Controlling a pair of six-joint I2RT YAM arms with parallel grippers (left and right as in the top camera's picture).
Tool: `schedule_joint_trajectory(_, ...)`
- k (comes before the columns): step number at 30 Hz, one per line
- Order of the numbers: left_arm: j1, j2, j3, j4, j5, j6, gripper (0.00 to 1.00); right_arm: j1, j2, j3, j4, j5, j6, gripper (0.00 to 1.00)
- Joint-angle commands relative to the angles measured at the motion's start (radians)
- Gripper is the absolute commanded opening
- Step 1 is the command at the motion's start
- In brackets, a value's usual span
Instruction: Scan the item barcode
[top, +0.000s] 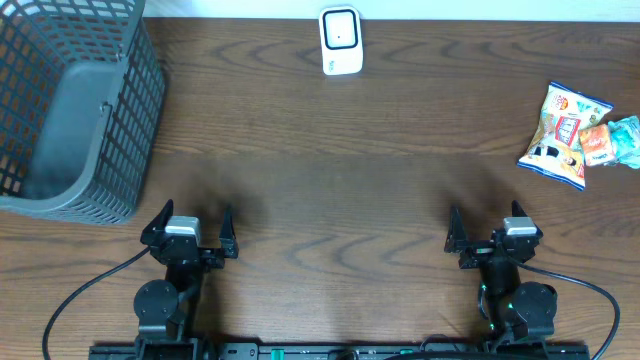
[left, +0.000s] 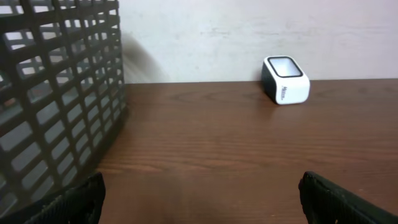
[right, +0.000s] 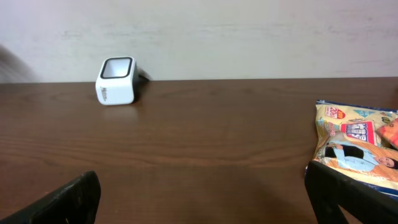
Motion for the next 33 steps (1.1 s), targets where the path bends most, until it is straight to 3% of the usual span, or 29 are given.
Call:
schedule_joint_trajectory(1, 0.005, -0.009, -0.011, -0.049, -0.014, -0.012, 0.98, -0.003, -0.006, -0.003, -0.002, 0.002, 0.010, 0.99)
schedule_joint_trajectory(33, 0.005, -0.009, -0.011, -0.056, -0.095, -0.053, 0.98, -0.003, -0.006, -0.003, -0.003, 0.002, 0.010, 0.99)
